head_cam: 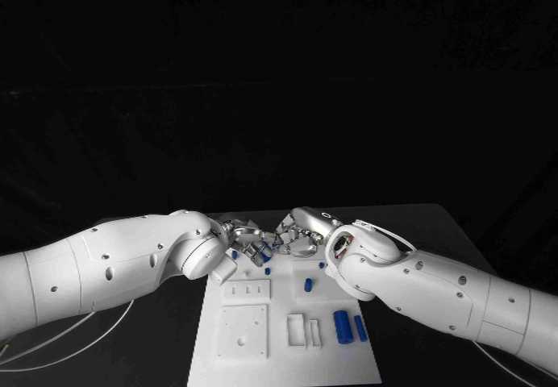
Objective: Assemble the parts on the task board
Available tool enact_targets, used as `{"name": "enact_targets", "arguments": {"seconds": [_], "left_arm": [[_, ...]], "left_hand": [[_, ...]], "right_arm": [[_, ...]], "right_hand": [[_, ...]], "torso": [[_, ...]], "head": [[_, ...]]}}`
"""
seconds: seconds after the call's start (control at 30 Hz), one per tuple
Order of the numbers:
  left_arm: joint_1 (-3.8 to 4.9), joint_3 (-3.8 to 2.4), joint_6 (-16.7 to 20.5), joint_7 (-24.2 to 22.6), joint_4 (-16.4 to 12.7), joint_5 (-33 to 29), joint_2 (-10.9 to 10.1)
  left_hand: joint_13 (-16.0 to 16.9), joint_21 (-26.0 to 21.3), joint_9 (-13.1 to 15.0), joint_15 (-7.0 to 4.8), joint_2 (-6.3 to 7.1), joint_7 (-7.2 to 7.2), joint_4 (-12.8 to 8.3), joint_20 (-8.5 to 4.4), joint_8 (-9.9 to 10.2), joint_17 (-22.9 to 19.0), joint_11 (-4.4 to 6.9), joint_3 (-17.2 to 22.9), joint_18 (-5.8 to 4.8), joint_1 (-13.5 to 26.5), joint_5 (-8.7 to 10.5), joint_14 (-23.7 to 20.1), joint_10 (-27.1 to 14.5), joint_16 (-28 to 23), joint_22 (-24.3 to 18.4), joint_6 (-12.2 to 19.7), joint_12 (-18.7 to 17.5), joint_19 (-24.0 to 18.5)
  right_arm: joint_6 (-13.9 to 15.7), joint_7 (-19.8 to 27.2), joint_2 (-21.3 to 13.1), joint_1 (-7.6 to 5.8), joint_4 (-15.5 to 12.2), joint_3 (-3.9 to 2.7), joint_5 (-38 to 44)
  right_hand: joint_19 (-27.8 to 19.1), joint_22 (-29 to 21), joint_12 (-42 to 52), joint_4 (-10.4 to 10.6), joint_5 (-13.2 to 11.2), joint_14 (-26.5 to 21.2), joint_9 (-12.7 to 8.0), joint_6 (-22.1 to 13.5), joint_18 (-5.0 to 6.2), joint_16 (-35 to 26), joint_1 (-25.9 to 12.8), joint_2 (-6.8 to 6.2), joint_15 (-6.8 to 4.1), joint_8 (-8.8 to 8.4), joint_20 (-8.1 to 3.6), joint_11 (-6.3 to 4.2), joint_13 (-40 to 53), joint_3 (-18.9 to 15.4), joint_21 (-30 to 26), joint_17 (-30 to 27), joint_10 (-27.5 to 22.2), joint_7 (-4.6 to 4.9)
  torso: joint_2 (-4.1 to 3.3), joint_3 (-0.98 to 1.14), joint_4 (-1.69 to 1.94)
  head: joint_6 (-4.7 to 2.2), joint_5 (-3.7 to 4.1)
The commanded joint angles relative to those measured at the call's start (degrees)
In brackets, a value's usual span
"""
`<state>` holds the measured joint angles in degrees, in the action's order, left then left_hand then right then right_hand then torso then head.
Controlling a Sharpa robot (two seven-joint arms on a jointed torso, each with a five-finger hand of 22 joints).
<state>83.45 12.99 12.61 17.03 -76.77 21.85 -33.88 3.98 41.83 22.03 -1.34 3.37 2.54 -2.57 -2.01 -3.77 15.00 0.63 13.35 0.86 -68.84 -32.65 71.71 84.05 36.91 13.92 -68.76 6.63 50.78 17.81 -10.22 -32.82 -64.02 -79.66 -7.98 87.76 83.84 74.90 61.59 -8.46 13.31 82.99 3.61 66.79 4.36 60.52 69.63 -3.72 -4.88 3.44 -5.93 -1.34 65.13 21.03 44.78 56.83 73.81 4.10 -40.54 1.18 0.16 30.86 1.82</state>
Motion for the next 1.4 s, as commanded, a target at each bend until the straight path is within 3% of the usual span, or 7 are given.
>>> {"name": "enact_targets", "arguments": {"seconds": [0.03,0.3,0.57,0.7,0.77,1.03,1.4], "left_arm": [[0.13,-0.07,-1.58,-0.69,-0.37,-0.01,0.23],[0.13,-0.07,-1.06,-0.77,-0.24,-0.06,0.24],[0.13,-0.07,-0.91,-0.42,-0.15,-0.08,0.3],[0.13,-0.07,-0.72,-0.11,-0.09,-0.09,0.31],[0.13,-0.07,-0.55,0.03,-0.05,-0.08,0.32],[0.13,-0.06,-0.3,0.62,0.16,0.39,0.29],[0.13,-0.05,-0.27,1.94,0.59,1.91,0.03]], "left_hand": [[0.09,0.81,13.09,-0.5,-0.95,-1.41,-0.96,-0.34,-0.3,0.2,0.34,0.41,-0.86,-0.76,-1.17,0.04,2.27,0.65,0.5,-1.38,0.58,-0.35],[0.28,4.77,16.76,-1.02,-2.02,-1.46,-3.41,-1.07,-0.02,0.71,0.66,1.45,-0.86,-0.16,-1.72,-0.04,2.38,2.63,3.12,-2.17,3.1,-2.21],[1.23,7.35,17.33,-1.8,-2.17,-2.1,-4.86,-1.87,-0.03,1.87,1.34,1.89,-0.86,0.88,-3.01,0.55,2.57,5.46,4.64,-4.35,7.01,-2.48],[1.72,8.56,17.66,-2.12,-2.2,-2.33,-5.73,-2.21,0.0,2.63,1.6,2.19,-0.86,1.59,-3.95,0.42,2.67,7.06,5.34,-5.16,8.61,-2.7],[1.88,9.01,17.69,-2.21,-2.32,-2.49,-6.15,-2.27,-0.03,2.87,1.74,2.31,-0.86,2.05,-4.05,0.45,2.66,7.58,5.59,-5.57,9.17,-2.9],[2.4,9.81,17.51,-2.48,-2.62,-2.8,-6.98,-2.47,0.01,3.66,2.01,2.37,-0.86,2.71,-4.27,0.69,2.7,8.58,5.93,-6.69,10.81,-2.94],[2.77,10.55,17.37,-2.75,-2.8,-3.07,-7.75,-2.75,0.0,4.26,2.3,2.34,-0.86,3.41,-4.6,1.23,2.76,9.04,6.19,-7.54,12.21,-2.78]], "right_arm": [[-0.81,0.1,-0.1,0.01,0.07,0.01,-0.15],[-1.0,0.27,-0.14,0.01,0.06,0.06,-0.3],[-0.56,0.12,-0.19,0.01,0.11,0.1,-0.34],[0.3,0.0,-0.26,0.01,0.13,0.12,-0.57],[0.65,-0.04,-0.33,0.01,0.13,0.13,-0.68],[2.3,0.04,-0.87,0.02,-0.11,0.17,-1.07],[4.77,1.25,-3.57,0.62,-1.59,0.19,-2.42]], "right_hand": [[0.91,5.24,-0.13,-0.02,-0.24,-0.09,0.07,0.4,-0.05,-0.17,0.45,0.16,-0.38,0.13,-0.37,-0.27,0.02,-0.04,-0.29,-0.02,-0.09,-0.02],[0.9,5.23,-0.22,-0.04,-0.28,-0.11,0.07,0.33,-0.06,-0.24,0.43,0.14,-0.37,0.12,-0.36,-0.25,-0.05,-0.14,-0.33,-0.08,-0.16,0.0],[0.85,5.2,-0.39,-0.01,-0.25,-0.12,0.03,-0.23,-0.03,-0.32,0.28,-0.13,-0.31,0.1,-0.33,-0.17,-0.18,-0.5,-0.52,-0.13,-0.28,0.14],[0.75,4.99,-1.5,0.87,0.65,-0.23,-0.04,-5.56,0.21,-0.89,-0.55,-2.13,0.22,0.19,0.0,0.69,-1.17,-3.07,-1.37,-0.66,-0.87,1.59],[0.79,4.91,-1.94,2.25,0.54,-0.22,-0.01,-7.46,0.67,-1.11,0.83,-2.14,0.62,0.15,0.55,1.06,-1.77,-6.15,-1.97,-0.93,-1.22,2.16],[0.93,4.84,-2.51,4.13,0.11,-0.39,-0.16,-11.44,0.9,-1.6,2.54,-2.45,0.79,0.01,0.82,1.38,-3.01,-9.52,-3.11,-1.53,-1.87,2.45],[1.05,4.73,-2.77,5.95,1.91,-0.48,-0.19,-12.46,0.98,-2.06,3.29,-2.81,0.85,-0.03,0.89,1.45,-3.89,-13.77,-4.24,-2.08,-2.27,2.46]], "torso": [[-0.02,0.0,-0.02],[0.02,0.03,0.03],[0.0,0.04,-0.03],[0.0,0.06,-0.02],[0.0,0.06,0.0],[-0.01,0.08,0.06],[-0.01,0.05,0.08]], "head": [[-0.02,0.04],[0.01,0.14],[-0.02,0.2],[-0.06,0.25],[-0.03,0.28],[0.08,0.23],[0.24,-0.05]]}}
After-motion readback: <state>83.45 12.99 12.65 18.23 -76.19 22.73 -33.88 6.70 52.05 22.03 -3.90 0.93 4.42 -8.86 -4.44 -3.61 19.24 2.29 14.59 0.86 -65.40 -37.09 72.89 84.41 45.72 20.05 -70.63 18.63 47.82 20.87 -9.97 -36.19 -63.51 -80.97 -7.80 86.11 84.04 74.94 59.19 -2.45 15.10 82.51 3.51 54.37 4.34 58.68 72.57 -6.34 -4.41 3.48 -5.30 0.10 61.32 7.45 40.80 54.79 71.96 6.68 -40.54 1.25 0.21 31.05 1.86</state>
